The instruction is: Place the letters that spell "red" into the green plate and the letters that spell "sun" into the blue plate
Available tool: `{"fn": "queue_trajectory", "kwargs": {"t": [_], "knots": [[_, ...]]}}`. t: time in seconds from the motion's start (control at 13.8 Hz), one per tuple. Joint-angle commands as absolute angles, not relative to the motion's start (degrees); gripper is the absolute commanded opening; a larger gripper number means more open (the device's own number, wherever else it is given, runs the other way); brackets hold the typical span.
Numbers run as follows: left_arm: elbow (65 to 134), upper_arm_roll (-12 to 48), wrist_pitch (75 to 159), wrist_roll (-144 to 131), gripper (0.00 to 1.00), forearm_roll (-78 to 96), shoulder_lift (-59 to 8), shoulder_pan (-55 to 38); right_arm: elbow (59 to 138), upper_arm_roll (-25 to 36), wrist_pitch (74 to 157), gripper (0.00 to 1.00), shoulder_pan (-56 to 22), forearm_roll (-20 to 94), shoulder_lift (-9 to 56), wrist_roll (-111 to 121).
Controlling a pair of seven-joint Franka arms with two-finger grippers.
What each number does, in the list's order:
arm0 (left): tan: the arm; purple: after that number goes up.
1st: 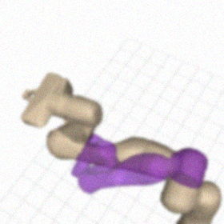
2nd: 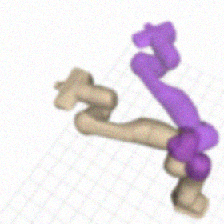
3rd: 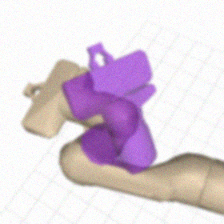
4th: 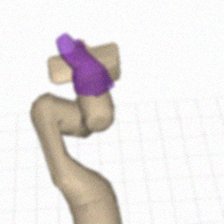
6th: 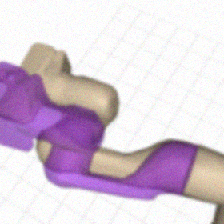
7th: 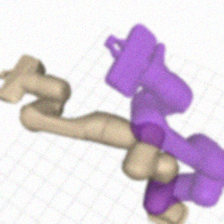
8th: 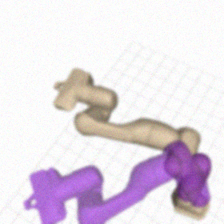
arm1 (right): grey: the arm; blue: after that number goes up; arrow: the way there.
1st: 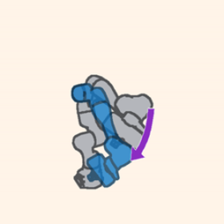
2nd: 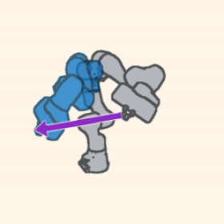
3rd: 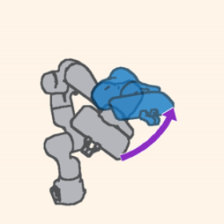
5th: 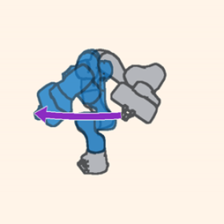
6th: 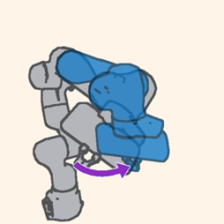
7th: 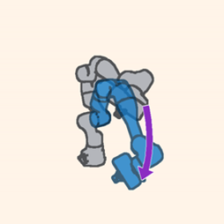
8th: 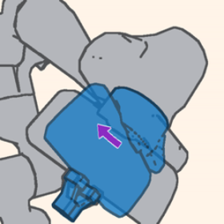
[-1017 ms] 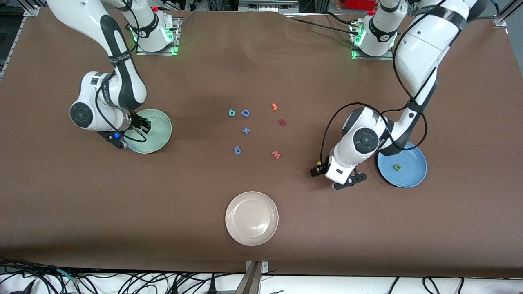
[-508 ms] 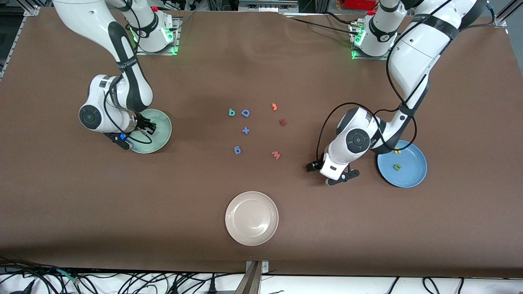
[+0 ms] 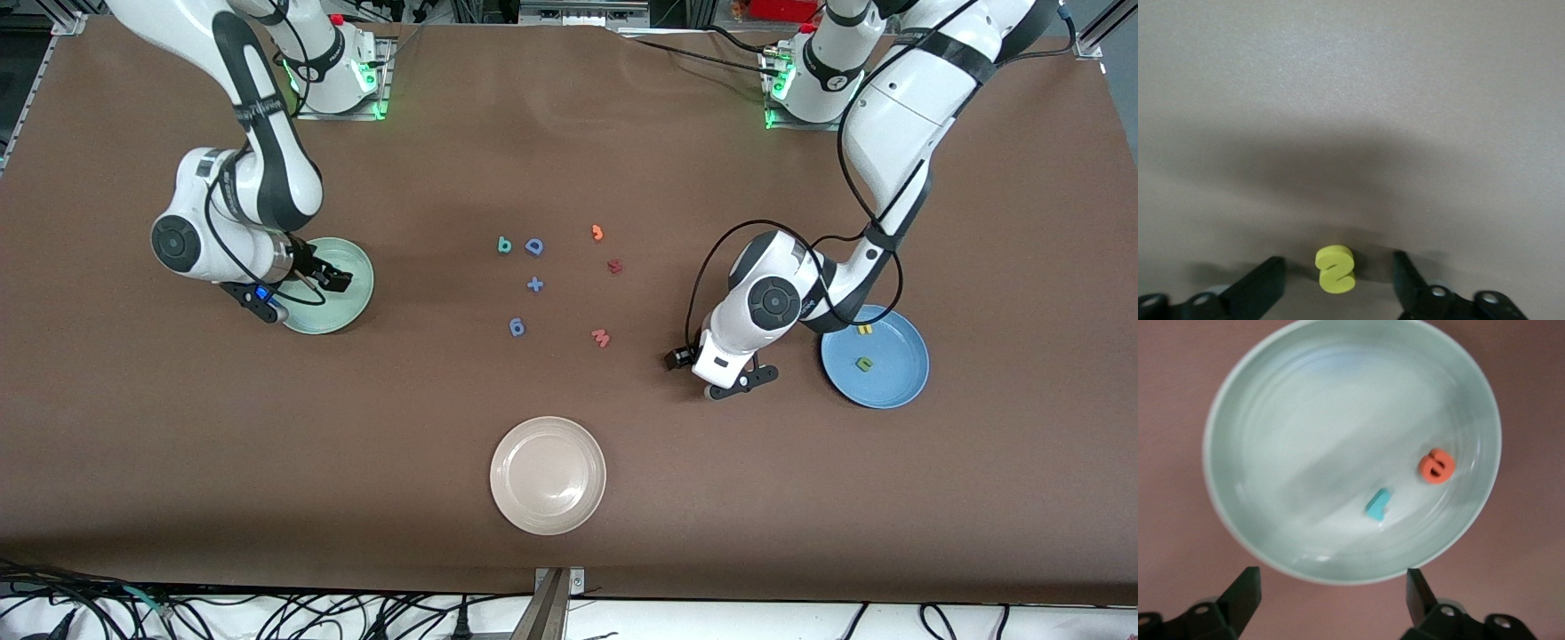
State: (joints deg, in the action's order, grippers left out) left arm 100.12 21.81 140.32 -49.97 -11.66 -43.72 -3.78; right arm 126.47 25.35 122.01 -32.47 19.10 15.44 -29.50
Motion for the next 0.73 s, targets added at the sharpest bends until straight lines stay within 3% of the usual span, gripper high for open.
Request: {"fn": "queue_trajectory", "kwargs": {"t": [0.0, 0.51, 0.58, 0.65], "knots": [[101.6, 21.18, 138.78, -50.1, 0.46, -10.72, -43.07, -4.22, 127.35, 22.7, 120.06, 0.98, -34.54, 19.86, 9.07, -30.85], [101.17, 21.01, 135.01, -50.01, 0.44, -10.72, -41.14, -4.04, 127.18, 8.2, 127.86, 0.98, -34.63, 19.86, 8.35, -31.64], [100.99, 21.01, 133.96, -49.92, 0.39, -10.72, -40.78, -4.04, 127.26, 6.26, 129.79, 0.98, -34.63, 19.86, 9.48, -31.73], [100.99, 21.09, 133.77, -49.66, 0.26, -10.81, -40.17, -3.87, 127.27, 3.89, 132.16, 0.98, -34.89, 19.78, 10.8, -31.64]]}}
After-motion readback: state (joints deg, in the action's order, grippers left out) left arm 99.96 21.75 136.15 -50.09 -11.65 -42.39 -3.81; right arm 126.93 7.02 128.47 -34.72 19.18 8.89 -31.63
